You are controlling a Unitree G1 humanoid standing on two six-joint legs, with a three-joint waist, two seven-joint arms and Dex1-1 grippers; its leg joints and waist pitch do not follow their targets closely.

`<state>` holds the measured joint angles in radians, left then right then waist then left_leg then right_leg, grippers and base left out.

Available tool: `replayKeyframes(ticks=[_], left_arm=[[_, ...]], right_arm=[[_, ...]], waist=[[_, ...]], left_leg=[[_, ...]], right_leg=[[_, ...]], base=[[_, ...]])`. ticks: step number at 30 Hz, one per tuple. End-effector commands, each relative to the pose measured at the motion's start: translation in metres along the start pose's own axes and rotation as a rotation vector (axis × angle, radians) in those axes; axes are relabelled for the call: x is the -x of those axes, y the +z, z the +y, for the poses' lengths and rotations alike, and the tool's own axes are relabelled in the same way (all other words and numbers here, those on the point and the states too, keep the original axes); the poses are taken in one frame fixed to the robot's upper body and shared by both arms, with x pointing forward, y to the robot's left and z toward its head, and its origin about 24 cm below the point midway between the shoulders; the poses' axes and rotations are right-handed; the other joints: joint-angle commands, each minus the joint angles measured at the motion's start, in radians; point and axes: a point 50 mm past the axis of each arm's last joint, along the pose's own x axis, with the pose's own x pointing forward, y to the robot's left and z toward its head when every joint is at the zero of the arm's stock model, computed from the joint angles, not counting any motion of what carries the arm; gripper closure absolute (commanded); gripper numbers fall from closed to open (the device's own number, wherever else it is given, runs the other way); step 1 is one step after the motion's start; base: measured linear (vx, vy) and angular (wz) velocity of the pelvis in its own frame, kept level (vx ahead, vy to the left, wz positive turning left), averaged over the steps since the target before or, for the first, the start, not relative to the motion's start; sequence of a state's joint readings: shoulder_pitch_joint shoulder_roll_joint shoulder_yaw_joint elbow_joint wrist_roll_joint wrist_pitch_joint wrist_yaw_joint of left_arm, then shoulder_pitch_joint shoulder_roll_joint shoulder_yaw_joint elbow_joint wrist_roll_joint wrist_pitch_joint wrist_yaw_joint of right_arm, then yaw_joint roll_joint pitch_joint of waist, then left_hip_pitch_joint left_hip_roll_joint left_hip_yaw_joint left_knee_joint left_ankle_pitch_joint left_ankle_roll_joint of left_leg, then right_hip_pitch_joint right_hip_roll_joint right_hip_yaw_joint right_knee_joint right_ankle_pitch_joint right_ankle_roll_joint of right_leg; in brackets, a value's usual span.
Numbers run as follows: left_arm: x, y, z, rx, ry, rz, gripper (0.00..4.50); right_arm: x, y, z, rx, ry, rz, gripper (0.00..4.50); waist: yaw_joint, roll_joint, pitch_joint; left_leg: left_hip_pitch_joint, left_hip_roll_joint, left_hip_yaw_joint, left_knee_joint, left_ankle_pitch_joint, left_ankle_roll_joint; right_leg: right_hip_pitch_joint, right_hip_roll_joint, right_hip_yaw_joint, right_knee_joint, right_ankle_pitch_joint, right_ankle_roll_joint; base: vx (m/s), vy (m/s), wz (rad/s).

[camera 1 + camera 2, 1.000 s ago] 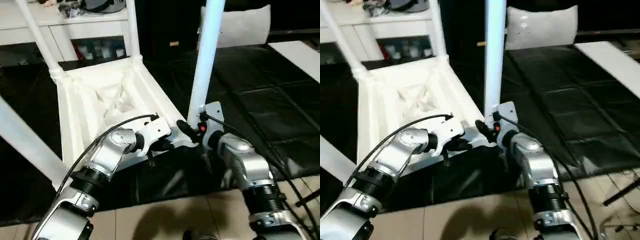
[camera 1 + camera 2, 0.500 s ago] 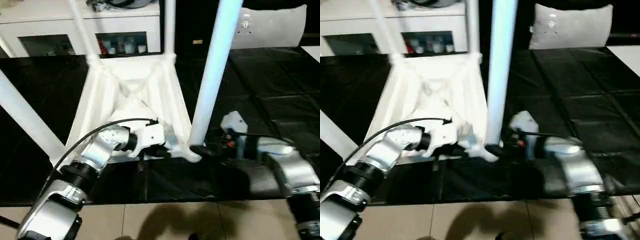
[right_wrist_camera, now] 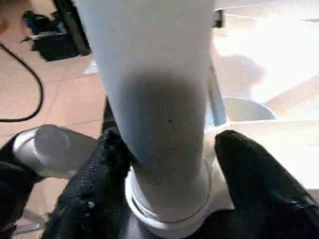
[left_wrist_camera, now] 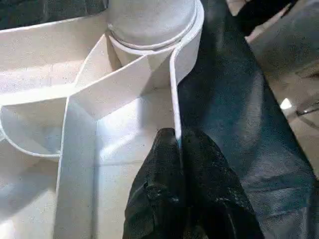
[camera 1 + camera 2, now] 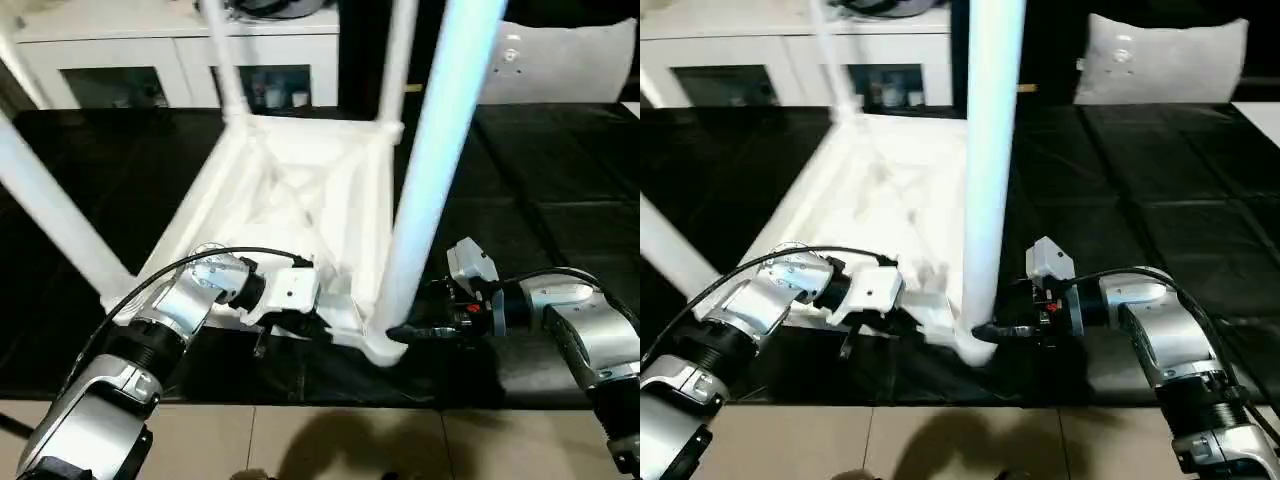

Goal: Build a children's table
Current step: Rotate leg to tighten

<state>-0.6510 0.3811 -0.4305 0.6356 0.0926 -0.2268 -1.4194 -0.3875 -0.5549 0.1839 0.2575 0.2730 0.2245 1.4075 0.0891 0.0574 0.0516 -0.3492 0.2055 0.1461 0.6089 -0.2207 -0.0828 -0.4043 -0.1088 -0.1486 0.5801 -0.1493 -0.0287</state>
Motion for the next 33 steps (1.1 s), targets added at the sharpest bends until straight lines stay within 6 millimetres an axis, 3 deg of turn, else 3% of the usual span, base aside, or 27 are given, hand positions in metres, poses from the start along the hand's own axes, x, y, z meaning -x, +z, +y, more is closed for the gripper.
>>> replayKeyframes(ticks=[1,8,15,18,19,20,21,22,23,25,27,29,30,31,32,33], left_arm=[[-0.009,-0.002,-0.009,-0.032,-0.115,0.038,4.50],[-0.010,-0.003,-0.010,-0.036,-0.129,0.036,4.50],[-0.011,-0.002,-0.007,0.029,-0.063,0.001,4.50],[-0.013,0.001,0.003,0.107,0.055,-0.016,4.50],[-0.013,0.001,0.003,0.107,0.055,-0.016,4.50],[-0.016,0.006,0.008,0.169,0.110,-0.034,4.50],[-0.016,0.007,0.008,0.173,0.114,-0.037,4.50],[-0.018,0.012,0.010,0.203,0.144,-0.052,4.50],[-0.020,0.014,0.012,0.221,0.165,-0.059,4.50],[-0.024,0.019,0.017,0.254,0.222,-0.061,4.50],[-0.029,0.026,0.022,0.282,0.283,-0.061,4.50],[-0.033,0.030,0.025,0.298,0.317,-0.070,4.50],[-0.036,0.034,0.027,0.309,0.338,-0.079,4.50],[-0.038,0.037,0.027,0.311,0.347,-0.091,4.50],[-0.039,0.039,0.028,0.312,0.350,-0.100,4.50],[-0.040,0.041,0.028,0.315,0.352,-0.107,4.50]], right_arm=[[-0.003,0.004,-0.002,0.018,0.014,-0.003,1.94],[-0.009,0.001,0.003,-0.007,0.062,-0.019,2.47],[-0.013,0.000,0.006,-0.045,0.009,-0.076,2.57],[-0.021,-0.004,-0.003,-0.109,-0.179,-0.075,2.58],[-0.021,-0.004,-0.003,-0.109,-0.179,-0.075,2.58],[-0.031,-0.003,-0.011,-0.145,-0.323,-0.084,2.59],[-0.033,-0.002,-0.011,-0.148,-0.334,-0.087,2.59],[-0.041,0.001,-0.014,-0.172,-0.399,-0.107,2.59],[-0.047,0.005,-0.016,-0.187,-0.433,-0.121,2.59],[-0.061,0.012,-0.022,-0.231,-0.518,-0.148,2.59],[-0.077,0.018,-0.029,-0.286,-0.608,-0.159,2.59],[-0.085,0.023,-0.033,-0.294,-0.646,-0.174,2.59],[-0.090,0.026,-0.034,-0.297,-0.668,-0.192,2.59],[-0.093,0.028,-0.036,-0.304,-0.673,-0.214,2.59],[-0.094,0.028,-0.036,-0.301,-0.670,-0.221,2.59],[-0.095,0.028,-0.036,-0.296,-0.669,-0.221,2.24]], waist=[[-0.003,-0.019,-0.077],[-0.001,-0.021,-0.080],[-0.001,-0.018,-0.079],[-0.006,-0.019,-0.074],[-0.009,-0.019,-0.071],[-0.016,-0.017,-0.067],[-0.021,-0.018,-0.064],[-0.035,-0.013,-0.059],[-0.053,-0.015,-0.058],[-0.080,-0.016,-0.055],[-0.115,-0.011,-0.056],[-0.135,0.001,-0.060],[-0.143,-0.010,-0.061],[-0.147,-0.003,-0.061],[-0.151,-0.002,-0.061],[-0.155,-0.006,-0.060]], left_leg=[[-0.008,0.027,0.012,-0.069,-0.075,0.109],[-0.010,0.026,0.012,-0.066,-0.057,0.109],[-0.010,0.027,0.012,-0.068,-0.062,0.101],[-0.009,0.022,0.012,-0.072,-0.095,0.079],[-0.007,0.018,0.013,-0.074,-0.121,0.062],[-0.006,0.013,0.014,-0.076,-0.147,0.045],[-0.005,0.012,0.014,-0.077,-0.163,0.035],[-0.004,0.007,0.011,-0.078,-0.203,0.018],[-0.006,0.001,0.008,-0.076,-0.236,0.012],[-0.013,-0.001,0.001,-0.074,-0.274,0.002],[-0.003,-0.009,-0.004,-0.062,-0.327,0.011],[-0.005,0.001,-0.012,-0.066,-0.345,0.018],[-0.010,0.004,-0.014,-0.068,-0.347,0.024],[-0.008,0.004,-0.016,-0.069,-0.348,0.026],[-0.008,0.005,-0.016,-0.070,-0.350,0.030],[-0.010,0.004,-0.017,-0.072,-0.350,0.036]], right_leg=[[0.067,-0.047,0.060,-0.053,-0.243,-0.188],[0.070,-0.047,0.061,-0.050,-0.222,-0.186],[0.070,-0.046,0.061,-0.052,-0.233,-0.181],[0.070,-0.044,0.057,-0.062,-0.302,-0.159],[0.069,-0.044,0.054,-0.070,-0.362,-0.137],[0.067,-0.043,0.051,-0.080,-0.429,-0.113],[0.066,-0.043,0.049,-0.085,-0.462,-0.100],[0.065,-0.042,0.041,-0.094,-0.527,-0.074],[0.066,-0.040,0.030,-0.106,-0.577,-0.043],[0.067,-0.037,0.017,-0.114,-0.612,-0.012],[0.059,-0.036,-0.005,-0.136,-0.654,0.020],[0.069,-0.042,-0.016,-0.138,-0.613,0.014],[0.070,-0.042,-0.017,-0.139,-0.595,0.014],[0.070,-0.045,-0.017,-0.137,-0.571,0.002],[0.068,-0.047,-0.015,-0.136,-0.561,-0.005],[0.070,-0.046,-0.013,-0.134,-0.548,-0.016]], base=[[0.000,0.000,0.00],[0.000,0.000,0.00],[0.000,0.000,0.00],[0.000,0.000,0.00],[0.000,0.000,0.00],[0.000,0.000,0.00],[0.000,0.000,0.00],[-0.053,-0.006,-0.07],[-0.053,-0.006,-0.07],[0.000,0.000,0.00],[0.000,0.000,0.00],[0.000,0.000,0.00],[0.000,0.000,0.00],[0.000,0.000,0.00],[0.000,0.000,0.00],[0.000,0.000,0.00]])
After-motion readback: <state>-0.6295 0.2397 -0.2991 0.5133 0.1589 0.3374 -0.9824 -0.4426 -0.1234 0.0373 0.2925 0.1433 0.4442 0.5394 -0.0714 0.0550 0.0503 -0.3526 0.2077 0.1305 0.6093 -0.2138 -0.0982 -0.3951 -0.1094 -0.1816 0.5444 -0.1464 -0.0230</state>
